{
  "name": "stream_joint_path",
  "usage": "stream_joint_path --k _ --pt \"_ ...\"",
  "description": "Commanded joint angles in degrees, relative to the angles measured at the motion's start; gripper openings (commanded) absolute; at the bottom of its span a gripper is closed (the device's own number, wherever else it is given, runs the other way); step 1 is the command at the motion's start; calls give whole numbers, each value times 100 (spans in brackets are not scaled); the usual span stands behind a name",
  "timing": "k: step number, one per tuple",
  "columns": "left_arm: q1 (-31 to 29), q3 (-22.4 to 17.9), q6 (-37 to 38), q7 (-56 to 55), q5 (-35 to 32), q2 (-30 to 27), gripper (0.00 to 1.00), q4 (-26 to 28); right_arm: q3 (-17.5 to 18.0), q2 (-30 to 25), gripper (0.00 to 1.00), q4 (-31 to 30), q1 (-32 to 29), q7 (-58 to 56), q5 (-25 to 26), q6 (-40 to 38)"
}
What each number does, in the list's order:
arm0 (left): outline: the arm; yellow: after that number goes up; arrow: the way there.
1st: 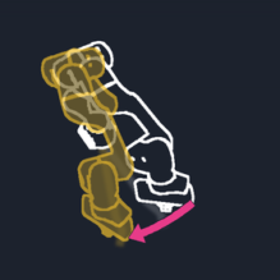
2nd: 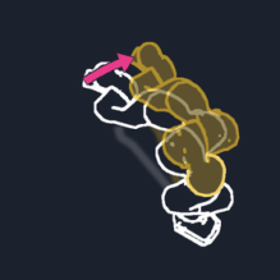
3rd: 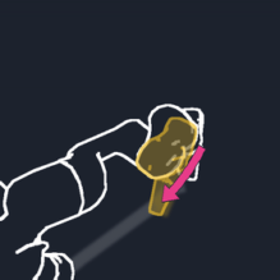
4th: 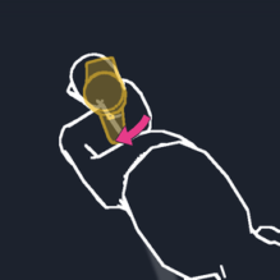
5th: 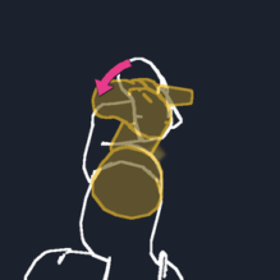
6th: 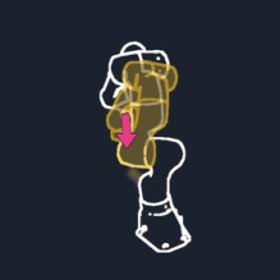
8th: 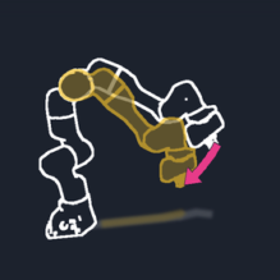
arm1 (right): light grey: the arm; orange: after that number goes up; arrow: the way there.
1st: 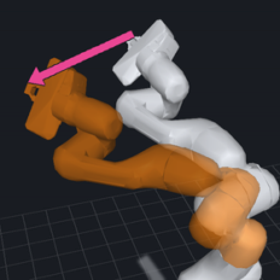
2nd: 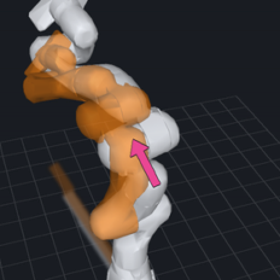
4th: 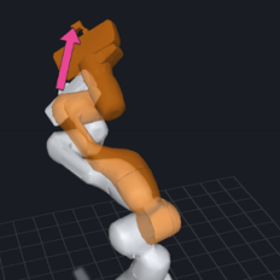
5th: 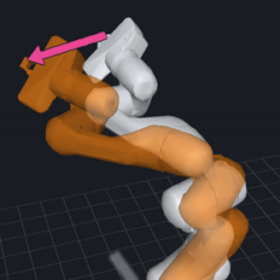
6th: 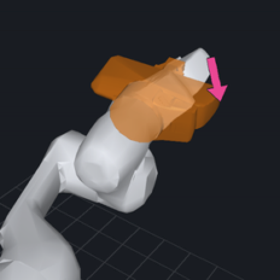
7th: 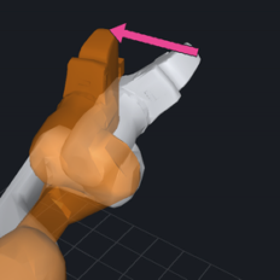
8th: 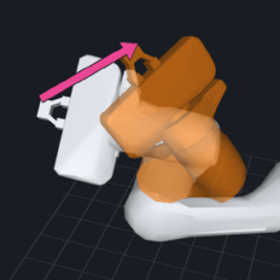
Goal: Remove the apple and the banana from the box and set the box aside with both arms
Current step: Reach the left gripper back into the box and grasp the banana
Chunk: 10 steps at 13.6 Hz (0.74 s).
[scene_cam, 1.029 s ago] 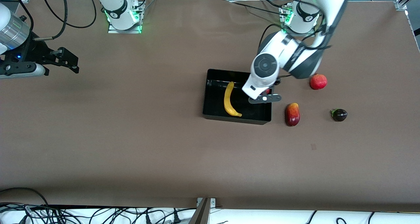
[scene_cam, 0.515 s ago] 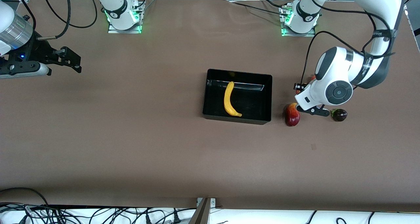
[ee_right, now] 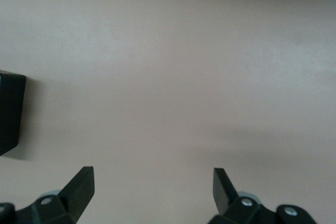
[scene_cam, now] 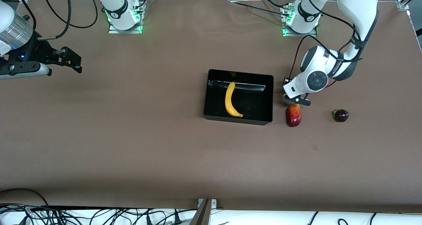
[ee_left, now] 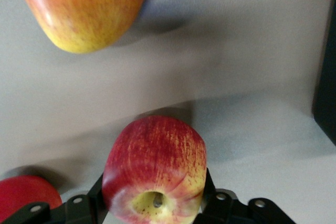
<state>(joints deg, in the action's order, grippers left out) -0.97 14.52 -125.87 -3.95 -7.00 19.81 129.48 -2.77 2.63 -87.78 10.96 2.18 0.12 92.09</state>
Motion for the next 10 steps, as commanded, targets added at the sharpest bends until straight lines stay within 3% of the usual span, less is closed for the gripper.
stream_joint_path --k 1,5,8,10 --pt "-8 -2 210 34 -74 -328 100 -27 5 -52 100 15 12 28 -82 -51" --pt "158 112 2362 -54 14 -470 100 -2026 -4 -52 100 15 12 28 -82 -51" --pt "701 165 2524 -893 442 -112 100 -3118 -4 -52 100 15 12 28 -82 -60" --pt "1412 147 2498 -2034 559 651 100 -4058 -4 -52 100 15 12 20 -82 -51"
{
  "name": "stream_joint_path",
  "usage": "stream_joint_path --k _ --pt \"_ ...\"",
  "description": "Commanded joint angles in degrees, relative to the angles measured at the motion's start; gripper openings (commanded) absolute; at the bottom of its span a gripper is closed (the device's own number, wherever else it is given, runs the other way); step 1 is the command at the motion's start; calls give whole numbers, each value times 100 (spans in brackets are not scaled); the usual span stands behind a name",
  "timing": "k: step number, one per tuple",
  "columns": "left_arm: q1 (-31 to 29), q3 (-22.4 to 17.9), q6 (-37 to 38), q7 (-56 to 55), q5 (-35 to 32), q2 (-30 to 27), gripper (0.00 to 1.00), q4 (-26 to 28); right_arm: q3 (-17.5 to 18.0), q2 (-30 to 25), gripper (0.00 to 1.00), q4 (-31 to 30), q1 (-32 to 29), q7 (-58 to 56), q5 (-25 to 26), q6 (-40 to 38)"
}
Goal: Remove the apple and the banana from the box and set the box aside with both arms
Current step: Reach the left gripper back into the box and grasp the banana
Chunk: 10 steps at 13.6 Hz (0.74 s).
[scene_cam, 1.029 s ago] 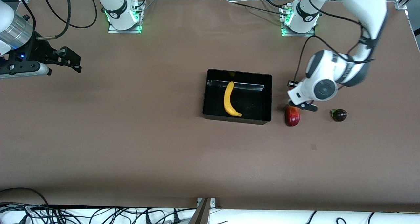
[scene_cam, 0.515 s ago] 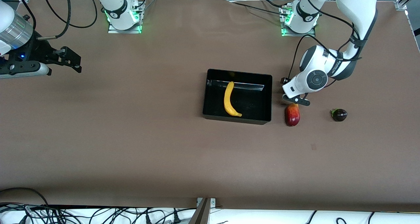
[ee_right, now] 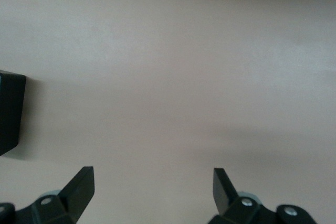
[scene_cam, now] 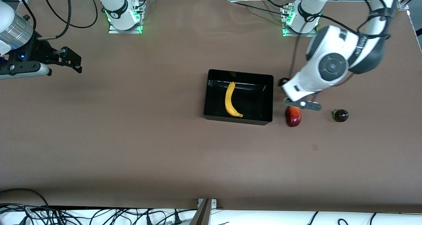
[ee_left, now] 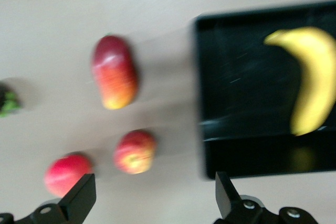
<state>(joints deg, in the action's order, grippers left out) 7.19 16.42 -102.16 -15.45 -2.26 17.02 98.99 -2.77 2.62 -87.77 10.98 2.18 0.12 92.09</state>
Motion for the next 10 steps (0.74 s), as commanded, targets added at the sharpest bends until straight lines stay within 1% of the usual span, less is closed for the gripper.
stream_joint_path --k 1,2,3,6,7,10 --pt "843 -42 82 -1342 86 1292 100 -1300 -4 -42 100 15 9 19 -82 -51" --pt "1046 -51 -214 -1616 51 1478 100 -1347 -4 -42 100 15 9 10 -82 -42" --pt "1152 -42 -696 -1810 -45 1593 100 -1286 -4 -42 100 15 9 10 -73 -25" --pt "1486 -42 -1454 -2014 -55 2041 100 -1119 -4 -42 100 23 9 -16 -38 19" --pt "1548 -42 -1778 -2014 -64 2129 100 -953 -4 -42 100 23 9 -42 -38 19" --pt "1592 -42 -3297 -1945 -81 2157 100 12 -4 -42 100 23 9 -51 -29 19"
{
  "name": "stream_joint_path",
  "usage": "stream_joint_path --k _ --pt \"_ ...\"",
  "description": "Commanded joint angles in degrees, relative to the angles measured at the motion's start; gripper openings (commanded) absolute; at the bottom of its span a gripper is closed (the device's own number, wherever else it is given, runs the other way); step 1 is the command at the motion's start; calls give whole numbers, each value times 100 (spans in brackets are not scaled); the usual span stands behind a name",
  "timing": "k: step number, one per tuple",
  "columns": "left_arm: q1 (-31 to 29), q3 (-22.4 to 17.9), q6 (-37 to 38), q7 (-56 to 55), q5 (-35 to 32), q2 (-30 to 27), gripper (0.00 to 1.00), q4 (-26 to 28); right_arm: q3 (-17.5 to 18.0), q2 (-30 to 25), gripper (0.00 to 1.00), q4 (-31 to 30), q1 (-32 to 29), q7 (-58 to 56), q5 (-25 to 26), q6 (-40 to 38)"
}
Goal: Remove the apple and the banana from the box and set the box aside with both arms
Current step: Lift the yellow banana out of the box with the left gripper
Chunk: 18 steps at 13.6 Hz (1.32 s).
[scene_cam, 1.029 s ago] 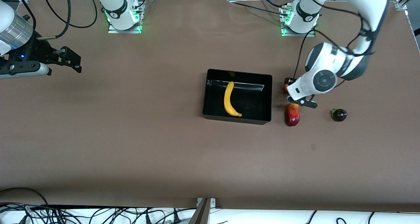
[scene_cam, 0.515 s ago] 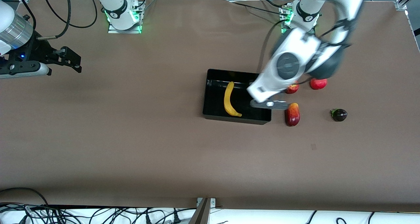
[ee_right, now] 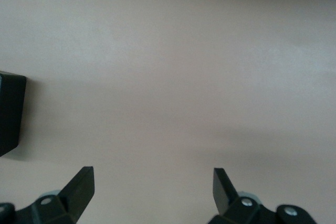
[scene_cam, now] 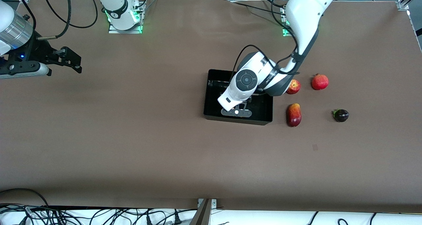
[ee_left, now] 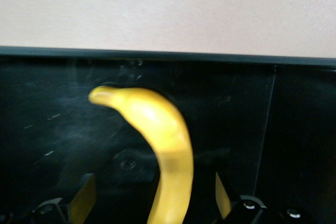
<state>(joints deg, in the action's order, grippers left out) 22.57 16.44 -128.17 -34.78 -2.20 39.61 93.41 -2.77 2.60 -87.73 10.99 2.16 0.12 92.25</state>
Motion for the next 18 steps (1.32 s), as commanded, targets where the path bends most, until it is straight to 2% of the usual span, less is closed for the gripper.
stream_joint_path --k 1,4,5,6,7,10,11,18 --pt "63 -45 -910 6 -200 -59 100 712 -4 -41 100 28 8 -49 -30 4" --pt "107 -45 -938 -29 -298 99 100 758 -4 -32 100 28 8 -49 -21 12" --pt "107 -45 -938 -29 -298 100 97 758 -4 -32 100 28 17 -58 -21 4" --pt "107 -45 -938 -29 -298 108 66 758 -4 -32 100 28 17 -58 -21 12" --pt "116 -45 -938 -29 -298 126 45 758 -4 -32 100 28 17 -41 -21 4" --pt "124 -45 -921 6 -307 100 3 731 -4 -32 100 28 17 -5 -21 4" --pt "124 -45 -912 -3 -307 82 0 714 -4 -32 100 28 17 12 -12 4" --pt "89 -36 -850 -20 -307 -102 0 652 -4 -32 100 28 8 12 -21 12"
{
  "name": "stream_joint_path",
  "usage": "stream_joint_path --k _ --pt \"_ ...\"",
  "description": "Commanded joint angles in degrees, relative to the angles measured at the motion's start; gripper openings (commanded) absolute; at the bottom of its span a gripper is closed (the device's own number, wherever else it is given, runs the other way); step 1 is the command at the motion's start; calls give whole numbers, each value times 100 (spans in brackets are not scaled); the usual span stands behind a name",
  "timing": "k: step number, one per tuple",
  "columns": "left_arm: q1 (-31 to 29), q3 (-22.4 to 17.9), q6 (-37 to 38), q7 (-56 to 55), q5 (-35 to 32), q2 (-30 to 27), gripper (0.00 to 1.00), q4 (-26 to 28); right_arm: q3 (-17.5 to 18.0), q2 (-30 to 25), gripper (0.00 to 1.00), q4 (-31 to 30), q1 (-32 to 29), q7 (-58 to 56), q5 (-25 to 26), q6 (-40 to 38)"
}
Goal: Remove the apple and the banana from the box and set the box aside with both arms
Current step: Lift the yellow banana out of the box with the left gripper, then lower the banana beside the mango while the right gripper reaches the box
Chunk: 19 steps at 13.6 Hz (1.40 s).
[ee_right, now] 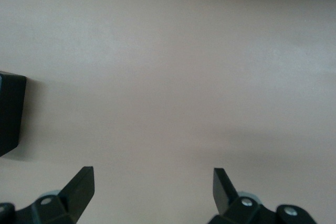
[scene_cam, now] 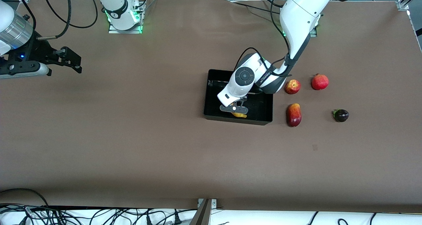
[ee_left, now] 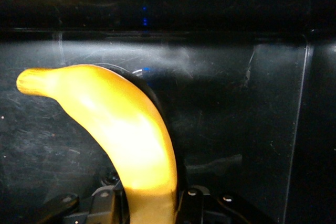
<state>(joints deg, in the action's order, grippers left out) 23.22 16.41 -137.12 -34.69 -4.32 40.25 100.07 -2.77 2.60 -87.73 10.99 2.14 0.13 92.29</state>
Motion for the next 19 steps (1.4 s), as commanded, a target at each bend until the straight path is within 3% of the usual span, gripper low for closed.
stream_joint_path --k 1,5,8,10,16,19 --pt "-10 -33 141 -29 -95 -245 0 -23 -4 -32 100 27 17 15 -21 8" --pt "-11 -24 1816 -3 -78 -290 0 -952 -4 -32 100 27 8 15 -21 8" --pt "-63 -33 2503 6 -86 -395 0 -1357 -4 -32 100 27 8 15 -30 8" --pt "-509 -51 3057 599 -69 -693 0 -1499 -4 -23 100 27 8 15 -30 8" --pt "-2241 -269 3350 3640 -156 -1125 0 -991 -4 3 100 27 8 -20 -91 43" --pt "-2436 -735 2598 4390 -490 -1151 0 -202 5 205 100 27 139 -64 -144 255"
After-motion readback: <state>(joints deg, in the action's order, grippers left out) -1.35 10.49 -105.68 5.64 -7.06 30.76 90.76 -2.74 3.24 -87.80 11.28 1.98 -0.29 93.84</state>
